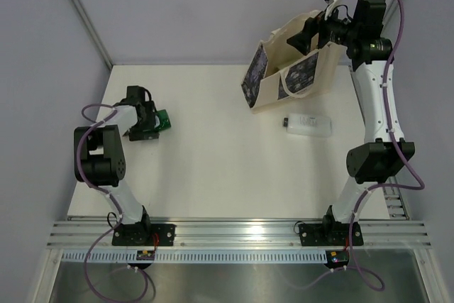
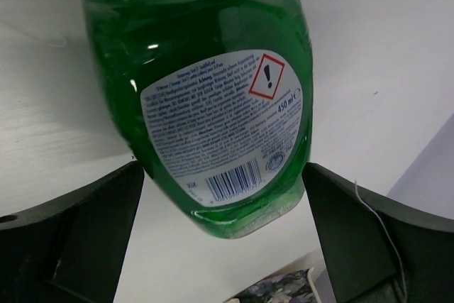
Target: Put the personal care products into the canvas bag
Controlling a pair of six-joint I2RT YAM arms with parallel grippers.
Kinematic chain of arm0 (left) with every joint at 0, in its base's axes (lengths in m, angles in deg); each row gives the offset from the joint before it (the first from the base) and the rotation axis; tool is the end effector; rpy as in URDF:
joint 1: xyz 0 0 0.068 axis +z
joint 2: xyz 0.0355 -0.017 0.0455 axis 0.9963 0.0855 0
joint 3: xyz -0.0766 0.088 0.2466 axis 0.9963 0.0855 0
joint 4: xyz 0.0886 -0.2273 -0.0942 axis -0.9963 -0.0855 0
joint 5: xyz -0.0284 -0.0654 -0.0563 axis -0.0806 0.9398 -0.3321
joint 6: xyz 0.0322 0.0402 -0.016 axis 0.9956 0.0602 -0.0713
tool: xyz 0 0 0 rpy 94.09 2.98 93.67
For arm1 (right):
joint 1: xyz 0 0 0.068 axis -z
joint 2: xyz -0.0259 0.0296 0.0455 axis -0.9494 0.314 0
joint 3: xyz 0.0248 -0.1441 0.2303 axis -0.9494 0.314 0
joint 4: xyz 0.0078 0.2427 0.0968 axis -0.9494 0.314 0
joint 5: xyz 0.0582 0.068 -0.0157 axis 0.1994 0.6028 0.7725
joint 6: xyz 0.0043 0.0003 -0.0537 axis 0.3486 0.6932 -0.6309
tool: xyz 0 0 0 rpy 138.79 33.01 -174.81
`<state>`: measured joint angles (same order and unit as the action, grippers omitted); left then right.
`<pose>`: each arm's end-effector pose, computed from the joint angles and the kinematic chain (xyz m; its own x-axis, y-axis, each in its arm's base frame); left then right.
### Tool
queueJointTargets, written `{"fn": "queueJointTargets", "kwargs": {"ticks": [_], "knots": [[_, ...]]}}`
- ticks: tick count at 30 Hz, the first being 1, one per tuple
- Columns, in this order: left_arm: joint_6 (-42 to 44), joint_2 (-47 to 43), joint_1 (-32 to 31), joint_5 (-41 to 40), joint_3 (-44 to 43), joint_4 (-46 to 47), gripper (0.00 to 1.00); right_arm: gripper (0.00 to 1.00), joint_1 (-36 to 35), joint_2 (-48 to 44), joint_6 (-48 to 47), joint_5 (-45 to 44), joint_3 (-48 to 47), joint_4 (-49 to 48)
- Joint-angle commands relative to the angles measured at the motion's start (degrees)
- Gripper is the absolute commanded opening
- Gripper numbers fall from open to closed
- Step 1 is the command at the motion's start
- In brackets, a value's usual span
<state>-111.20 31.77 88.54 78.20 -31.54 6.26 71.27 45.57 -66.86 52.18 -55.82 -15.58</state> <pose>0.3493 0.0257 0.1789 0.1893 -0.9785 -0.0815 -0.8889 -0.1356 -0.4375 0.4019 0.0285 0.4804 -0.0309 -0.1945 -0.9804 -0.7383 0.6657 -0.1088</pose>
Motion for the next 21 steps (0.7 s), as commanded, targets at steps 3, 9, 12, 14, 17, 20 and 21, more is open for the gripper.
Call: {"fn": "queueJointTargets", "kwargs": {"ticks": [3,9,12,14,17,20,21], "knots": [[-4.84,9.77,0.60,1.84,-9.11,-13.51,0.99,0.99,2.97,-5.60,2.86,6.17,6.98,0.23],[-0.02,22.18,0.69,0.17,-29.18,-35.93,0.96,1.00,5.87,-8.24,7.08,9.08,9.45,-1.27],[4.88,22.01,1.12,0.08,-28.39,-32.79,0.36,1.00,6.93,-9.29,9.19,10.92,10.50,-2.14],[9.02,21.93,1.22,-0.01,-27.96,-30.50,0.22,1.00,7.28,-9.99,10.77,11.98,11.03,-2.67],[20.17,21.58,1.39,-0.88,-27.69,-24.27,0.19,1.00,7.63,-10.52,12.53,15.40,11.65,-3.29],[35.81,17.81,1.30,1.74,-24.71,-15.58,0.14,0.99,7.63,-10.87,14.38,19.44,12.35,-4.08],[44.73,16.14,1.39,3.49,-23.05,-8.32,0.10,0.99,7.63,-10.96,14.56,23.29,13.14,-4.34]]}}
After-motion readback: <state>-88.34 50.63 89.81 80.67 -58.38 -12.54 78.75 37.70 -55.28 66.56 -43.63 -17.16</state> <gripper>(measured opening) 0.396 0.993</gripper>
